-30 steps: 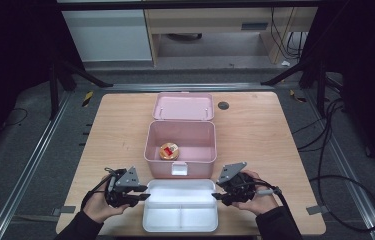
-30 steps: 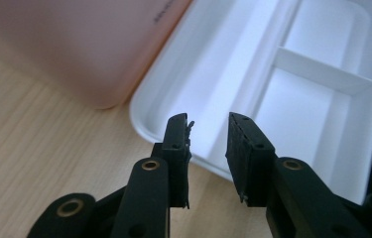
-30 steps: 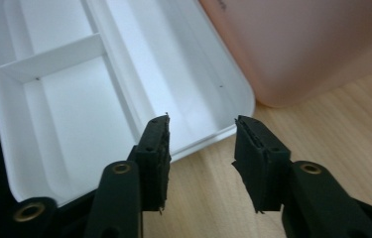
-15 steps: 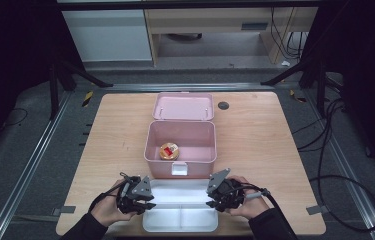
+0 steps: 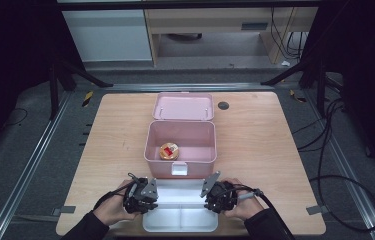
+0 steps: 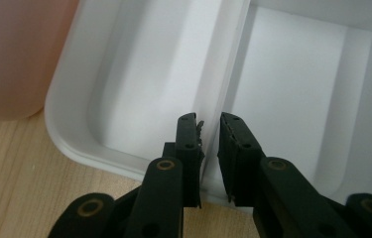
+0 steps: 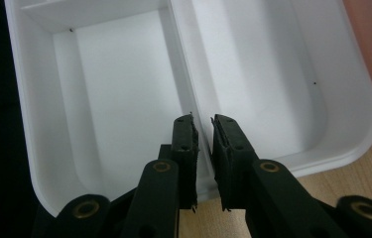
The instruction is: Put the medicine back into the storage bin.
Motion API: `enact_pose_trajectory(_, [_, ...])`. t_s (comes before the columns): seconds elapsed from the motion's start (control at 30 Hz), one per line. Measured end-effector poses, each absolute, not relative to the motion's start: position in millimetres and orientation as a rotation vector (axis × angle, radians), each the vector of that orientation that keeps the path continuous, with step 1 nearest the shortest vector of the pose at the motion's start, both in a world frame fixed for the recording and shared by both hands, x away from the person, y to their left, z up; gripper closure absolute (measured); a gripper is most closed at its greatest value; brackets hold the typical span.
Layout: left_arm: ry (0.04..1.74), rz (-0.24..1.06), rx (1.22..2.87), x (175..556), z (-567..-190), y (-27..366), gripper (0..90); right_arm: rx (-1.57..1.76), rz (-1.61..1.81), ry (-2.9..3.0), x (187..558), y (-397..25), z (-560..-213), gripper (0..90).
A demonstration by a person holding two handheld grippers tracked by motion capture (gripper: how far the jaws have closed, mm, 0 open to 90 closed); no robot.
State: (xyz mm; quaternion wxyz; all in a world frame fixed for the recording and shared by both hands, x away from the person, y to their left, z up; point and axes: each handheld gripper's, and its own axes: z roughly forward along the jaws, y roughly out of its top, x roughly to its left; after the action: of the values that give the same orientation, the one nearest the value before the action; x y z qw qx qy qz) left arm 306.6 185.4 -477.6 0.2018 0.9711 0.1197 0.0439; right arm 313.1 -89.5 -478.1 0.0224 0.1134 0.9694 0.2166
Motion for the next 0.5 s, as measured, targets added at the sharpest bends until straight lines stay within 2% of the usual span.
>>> enact_pose_trajectory(0.5, [0.297,0.071,2.725,311.6,-482.8,183.4,81.9,0.335,0.608,3.032,317.2,-82.8,-482.7,82.8])
